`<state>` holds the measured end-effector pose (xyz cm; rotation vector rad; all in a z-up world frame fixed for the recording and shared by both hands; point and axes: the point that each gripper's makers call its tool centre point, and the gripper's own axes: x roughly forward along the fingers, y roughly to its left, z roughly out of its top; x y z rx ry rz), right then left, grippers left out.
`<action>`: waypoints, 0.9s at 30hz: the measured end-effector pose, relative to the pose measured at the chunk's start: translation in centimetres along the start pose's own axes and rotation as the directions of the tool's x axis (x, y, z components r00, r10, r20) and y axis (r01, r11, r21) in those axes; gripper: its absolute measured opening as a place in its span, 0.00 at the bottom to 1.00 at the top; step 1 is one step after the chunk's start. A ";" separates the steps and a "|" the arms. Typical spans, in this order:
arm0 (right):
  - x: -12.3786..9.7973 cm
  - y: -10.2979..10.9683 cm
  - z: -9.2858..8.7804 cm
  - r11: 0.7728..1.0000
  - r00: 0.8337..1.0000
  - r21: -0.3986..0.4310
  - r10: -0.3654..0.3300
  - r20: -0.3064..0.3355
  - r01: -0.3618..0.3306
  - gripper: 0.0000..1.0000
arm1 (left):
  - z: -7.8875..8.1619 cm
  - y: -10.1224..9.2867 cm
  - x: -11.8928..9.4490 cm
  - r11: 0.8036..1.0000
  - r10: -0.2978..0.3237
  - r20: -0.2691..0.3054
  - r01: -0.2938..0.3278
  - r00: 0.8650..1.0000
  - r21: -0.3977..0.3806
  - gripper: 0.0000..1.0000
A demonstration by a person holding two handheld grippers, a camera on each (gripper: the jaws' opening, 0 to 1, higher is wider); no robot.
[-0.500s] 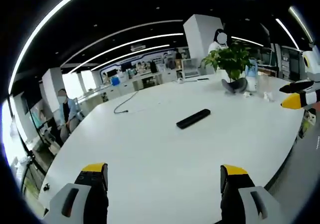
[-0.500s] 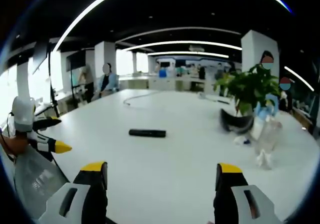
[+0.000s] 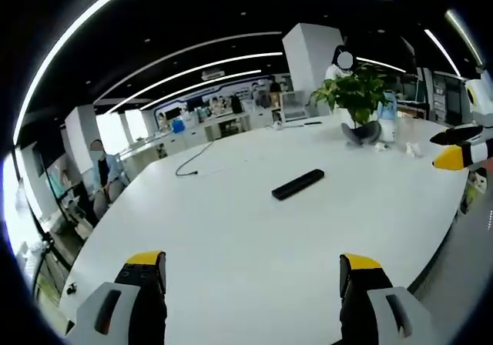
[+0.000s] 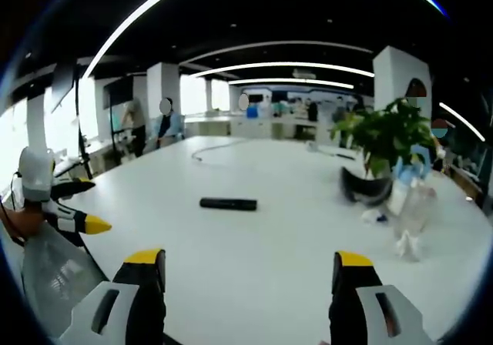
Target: Press the specified remote control buttons in sequence, fully releasing each button before pressing the next.
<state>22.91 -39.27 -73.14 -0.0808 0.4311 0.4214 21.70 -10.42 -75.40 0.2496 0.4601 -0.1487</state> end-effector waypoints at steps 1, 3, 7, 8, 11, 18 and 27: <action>0.0 0.0 0.0 1.000 1.000 0.000 0.001 -0.001 -0.001 0.88 | 0.0 0.0 0.0 1.000 0.000 0.000 0.000 1.000 -0.001 0.97; 0.0 0.0 0.0 1.000 1.000 -0.001 0.001 -0.001 -0.001 0.88 | -0.1 0.0 0.0 1.000 0.000 -0.002 0.000 1.000 0.001 0.97; 0.0 0.1 -0.1 1.000 1.000 0.000 0.004 -0.002 -0.004 0.88 | -0.1 -0.1 0.0 1.000 -0.004 -0.006 0.004 1.000 0.005 0.97; 0.0 0.1 -0.1 1.000 1.000 0.000 0.005 -0.004 -0.005 0.88 | -0.1 -0.1 0.0 1.000 -0.005 -0.006 0.005 1.000 0.005 0.97; 0.0 0.1 -0.1 1.000 1.000 -0.002 0.009 -0.002 -0.009 0.88 | -0.2 -0.1 0.1 1.000 -0.001 -0.010 0.001 1.000 0.006 0.97; 0.0 0.0 0.1 1.000 1.000 0.005 0.007 0.005 -0.007 0.88 | 0.2 0.5 -0.1 1.000 0.020 0.004 -0.020 1.000 -0.006 0.97; -0.1 -0.1 0.2 1.000 1.000 0.017 0.008 0.013 -0.009 0.87 | 1.2 1.0 -0.6 0.999 0.046 0.054 -0.046 0.998 -0.003 0.95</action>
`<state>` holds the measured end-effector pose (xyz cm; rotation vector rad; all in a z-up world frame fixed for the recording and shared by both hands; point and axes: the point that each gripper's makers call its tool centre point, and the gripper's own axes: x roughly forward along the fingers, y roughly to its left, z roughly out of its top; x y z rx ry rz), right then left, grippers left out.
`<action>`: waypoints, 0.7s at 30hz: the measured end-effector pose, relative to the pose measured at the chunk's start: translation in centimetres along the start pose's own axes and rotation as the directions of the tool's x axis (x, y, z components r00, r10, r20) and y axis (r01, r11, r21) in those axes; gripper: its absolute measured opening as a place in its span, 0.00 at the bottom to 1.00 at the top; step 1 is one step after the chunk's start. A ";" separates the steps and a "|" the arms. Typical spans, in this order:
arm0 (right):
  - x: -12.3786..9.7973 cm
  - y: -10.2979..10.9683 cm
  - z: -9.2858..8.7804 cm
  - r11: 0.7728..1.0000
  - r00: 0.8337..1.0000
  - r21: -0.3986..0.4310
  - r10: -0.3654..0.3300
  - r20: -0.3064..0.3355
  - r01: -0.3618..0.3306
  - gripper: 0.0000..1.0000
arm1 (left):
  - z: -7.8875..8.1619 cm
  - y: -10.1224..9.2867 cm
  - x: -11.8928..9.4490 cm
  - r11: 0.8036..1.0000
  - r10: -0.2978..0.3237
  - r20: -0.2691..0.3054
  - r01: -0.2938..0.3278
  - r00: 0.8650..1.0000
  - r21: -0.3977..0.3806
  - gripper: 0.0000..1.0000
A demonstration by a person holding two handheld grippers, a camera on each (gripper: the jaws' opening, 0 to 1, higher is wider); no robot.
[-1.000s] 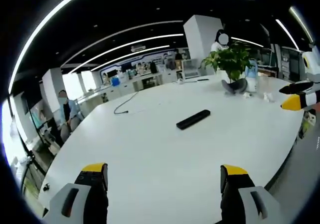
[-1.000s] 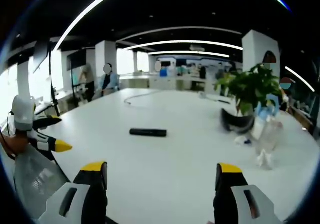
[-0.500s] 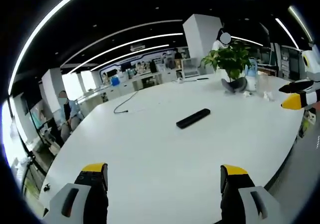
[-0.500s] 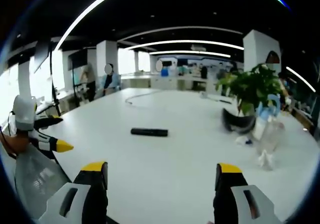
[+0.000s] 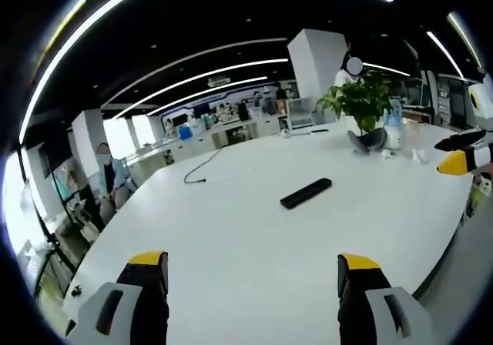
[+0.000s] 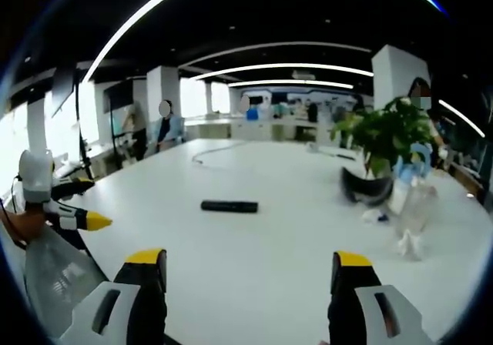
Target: Press the specified remote control buttons in sequence, fully releasing each button before pressing the next.
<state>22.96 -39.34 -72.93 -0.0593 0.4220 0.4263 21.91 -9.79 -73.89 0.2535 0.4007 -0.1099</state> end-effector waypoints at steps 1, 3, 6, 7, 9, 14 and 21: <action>0.0 0.0 0.0 1.000 1.000 0.000 0.000 -0.001 0.000 0.87 | 0.1 0.1 0.0 1.000 0.003 0.005 -0.003 1.000 0.000 0.94; 0.0 0.0 0.0 1.000 1.000 0.002 0.000 -0.002 0.000 0.87 | 0.4 0.3 -0.1 1.000 0.012 0.021 -0.011 1.000 -0.007 0.94; 0.0 0.0 0.0 1.000 1.000 0.003 0.001 -0.002 -0.001 0.87 | 0.6 0.5 -0.2 1.000 0.021 0.027 -0.021 0.999 -0.012 0.94; 0.0 0.0 0.0 1.000 1.000 0.003 0.002 -0.002 -0.002 0.87 | 0.7 0.5 -0.2 1.000 0.023 0.029 -0.023 0.999 -0.013 0.93; 0.0 0.0 0.0 1.000 1.000 0.000 0.001 -0.003 -0.001 0.86 | 0.9 0.7 -0.4 0.999 0.031 0.041 -0.030 0.999 -0.013 0.91; -0.1 0.0 0.1 1.000 1.000 0.003 0.002 0.005 -0.002 0.86 | 1.7 0.7 -0.7 0.999 0.035 0.078 -0.035 0.996 -0.004 0.88; -0.2 -0.1 0.3 1.000 1.000 0.016 0.001 0.017 -0.001 0.84 | 2.9 0.1 0.3 1.000 -0.018 0.074 0.016 0.997 0.025 0.89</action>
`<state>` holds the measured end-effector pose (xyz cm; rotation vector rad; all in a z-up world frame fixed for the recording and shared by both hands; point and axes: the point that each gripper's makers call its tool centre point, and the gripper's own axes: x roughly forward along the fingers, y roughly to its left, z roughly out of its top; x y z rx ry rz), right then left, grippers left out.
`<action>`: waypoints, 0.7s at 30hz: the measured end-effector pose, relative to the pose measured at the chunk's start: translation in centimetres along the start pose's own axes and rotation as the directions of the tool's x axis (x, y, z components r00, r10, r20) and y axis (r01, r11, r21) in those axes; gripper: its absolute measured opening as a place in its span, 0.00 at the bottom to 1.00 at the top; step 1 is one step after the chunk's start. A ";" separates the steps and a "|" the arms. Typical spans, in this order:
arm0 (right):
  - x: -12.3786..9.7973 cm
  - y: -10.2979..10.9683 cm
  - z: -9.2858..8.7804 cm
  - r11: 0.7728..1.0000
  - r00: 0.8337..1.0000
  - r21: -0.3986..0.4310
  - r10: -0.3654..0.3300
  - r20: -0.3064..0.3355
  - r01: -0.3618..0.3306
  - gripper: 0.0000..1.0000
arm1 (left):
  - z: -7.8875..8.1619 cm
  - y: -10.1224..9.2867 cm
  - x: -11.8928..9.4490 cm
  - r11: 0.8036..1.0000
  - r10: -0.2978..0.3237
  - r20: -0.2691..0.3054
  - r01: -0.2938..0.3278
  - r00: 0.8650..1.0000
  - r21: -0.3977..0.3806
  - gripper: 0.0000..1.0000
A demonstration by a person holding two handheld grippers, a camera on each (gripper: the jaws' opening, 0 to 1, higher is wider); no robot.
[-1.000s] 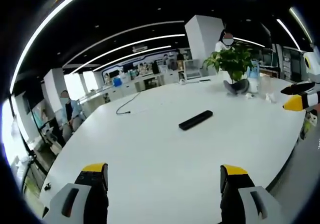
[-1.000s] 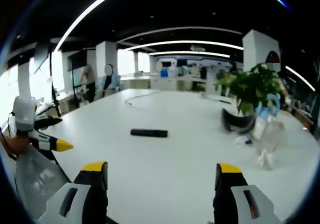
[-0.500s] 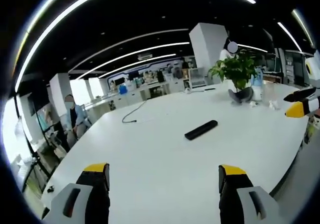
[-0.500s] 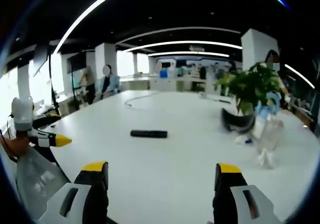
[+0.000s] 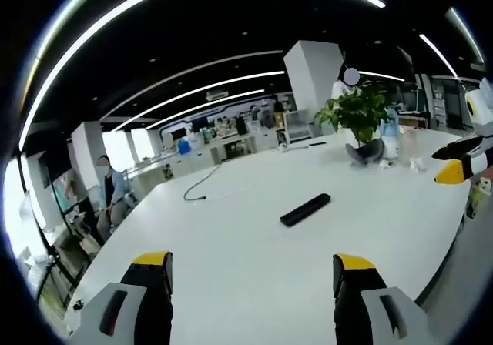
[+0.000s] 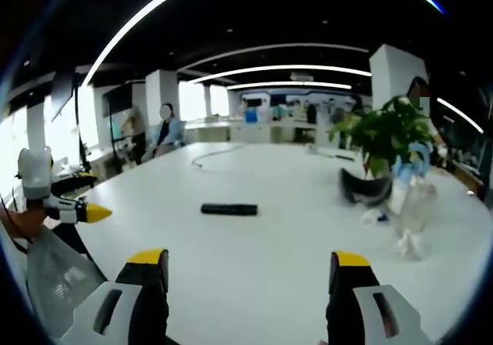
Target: Press the specified remote control buttons in sequence, fully releasing each button before pressing the next.
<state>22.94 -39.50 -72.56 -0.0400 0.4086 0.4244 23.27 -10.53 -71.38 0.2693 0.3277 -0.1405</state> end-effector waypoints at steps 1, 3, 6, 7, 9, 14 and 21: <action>0.0 0.0 0.0 1.000 1.000 0.001 0.002 0.000 -0.002 0.84 | 0.4 -0.1 0.2 1.000 -0.011 0.012 0.011 1.000 -0.001 0.89; 0.0 0.1 0.0 1.000 1.000 -0.001 0.005 -0.003 -0.005 0.84 | 1.4 -0.3 0.6 0.999 -0.036 0.035 0.036 0.999 0.017 0.89; 0.0 0.1 0.0 1.000 1.000 -0.001 0.006 -0.003 -0.006 0.83 | 2.5 -0.5 1.3 0.997 -0.069 0.052 0.068 0.996 0.035 0.89; 0.0 0.1 0.0 1.000 1.000 -0.001 0.006 -0.003 -0.006 0.83 | 2.8 -0.4 1.5 0.997 -0.077 0.057 0.075 0.995 0.032 0.89; 0.0 0.1 0.0 1.000 1.000 0.000 0.006 -0.003 -0.006 0.83 | 3.2 -0.3 2.2 0.995 -0.093 0.053 0.091 0.994 0.036 0.89; 0.1 0.1 -0.1 1.000 1.000 -0.002 0.008 -0.006 -0.008 0.83 | 2.3 -1.4 3.9 0.975 -0.221 -0.069 0.220 0.973 -0.026 0.92; 0.0 0.1 -0.2 1.000 1.000 -0.002 0.007 -0.010 -0.007 0.82 | 3.4 -1.2 6.2 0.968 -0.251 -0.053 0.250 0.966 -0.035 0.95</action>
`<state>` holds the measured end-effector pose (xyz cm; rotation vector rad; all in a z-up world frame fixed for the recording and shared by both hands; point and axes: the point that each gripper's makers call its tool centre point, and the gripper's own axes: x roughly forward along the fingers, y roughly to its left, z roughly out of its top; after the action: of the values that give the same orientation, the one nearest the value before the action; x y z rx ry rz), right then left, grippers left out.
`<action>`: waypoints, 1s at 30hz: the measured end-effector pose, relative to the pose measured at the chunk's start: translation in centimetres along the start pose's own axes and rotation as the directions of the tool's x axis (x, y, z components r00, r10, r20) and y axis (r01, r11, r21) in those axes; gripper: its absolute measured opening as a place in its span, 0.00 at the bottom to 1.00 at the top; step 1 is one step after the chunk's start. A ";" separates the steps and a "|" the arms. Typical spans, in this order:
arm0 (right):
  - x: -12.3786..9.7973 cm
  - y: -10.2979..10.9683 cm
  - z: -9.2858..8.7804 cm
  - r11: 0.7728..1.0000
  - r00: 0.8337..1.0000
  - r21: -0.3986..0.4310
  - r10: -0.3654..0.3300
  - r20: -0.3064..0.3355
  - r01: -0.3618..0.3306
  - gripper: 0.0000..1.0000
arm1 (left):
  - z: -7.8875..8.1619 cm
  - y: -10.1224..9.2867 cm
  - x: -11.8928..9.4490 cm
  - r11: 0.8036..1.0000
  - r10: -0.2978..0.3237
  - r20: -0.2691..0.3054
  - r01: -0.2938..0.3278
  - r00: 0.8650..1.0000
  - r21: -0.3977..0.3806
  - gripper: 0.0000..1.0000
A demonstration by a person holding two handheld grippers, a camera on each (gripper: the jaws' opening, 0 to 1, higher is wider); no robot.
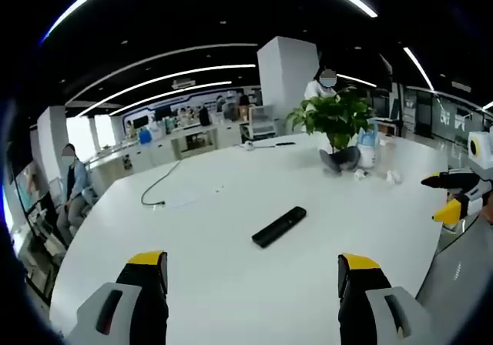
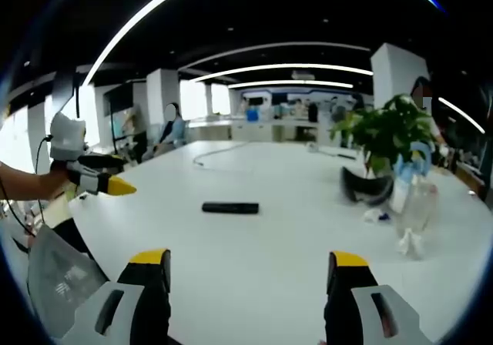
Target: Press the specified remote control buttons in sequence, fully releasing each button before pressing the next.
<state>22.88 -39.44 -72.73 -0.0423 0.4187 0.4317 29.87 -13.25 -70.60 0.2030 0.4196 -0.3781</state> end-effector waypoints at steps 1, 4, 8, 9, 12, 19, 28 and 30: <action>0.0 0.0 0.0 1.000 1.000 0.002 0.000 0.000 0.000 0.82 | 0.2 0.1 0.4 1.000 -0.006 -0.008 0.006 1.000 0.016 0.95; 0.0 -0.1 -0.1 1.000 1.000 0.003 -0.001 -0.004 0.001 0.82 | 0.7 0.2 1.2 0.999 -0.028 -0.013 0.028 1.000 0.034 0.95; 0.1 0.0 -0.2 1.000 1.000 -0.003 0.000 -0.011 0.000 0.81 | 1.5 0.5 2.7 0.996 -0.059 -0.033 0.061 0.998 0.057 0.95; 0.1 0.0 -0.2 1.000 1.000 -0.004 0.000 -0.013 0.000 0.80 | 1.6 0.5 3.1 0.995 -0.067 -0.042 0.070 0.997 0.065 0.95; 0.1 0.0 -0.2 1.000 1.000 0.004 0.003 -0.010 -0.003 0.80 | 2.0 0.6 4.0 0.991 -0.092 -0.061 0.097 0.994 0.088 0.95; 0.1 0.5 -0.3 0.999 0.999 0.027 0.039 -0.019 -0.038 0.68 | 2.2 0.7 6.6 0.981 -0.115 -0.100 0.128 0.988 0.143 0.94; 0.1 0.8 -0.5 0.998 0.998 0.024 0.058 -0.033 -0.057 0.56 | 0.3 0.0 9.5 0.967 -0.153 -0.187 0.186 0.970 0.176 0.90; 0.0 1.1 -0.6 0.997 0.997 0.026 0.069 -0.042 -0.068 0.50 | 0.3 -0.4 10.0 0.959 -0.164 -0.196 0.203 0.967 0.200 0.90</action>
<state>22.24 -38.54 -73.26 -0.0132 0.4682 0.4933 38.29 -16.82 -74.66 0.4164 0.5754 -0.5933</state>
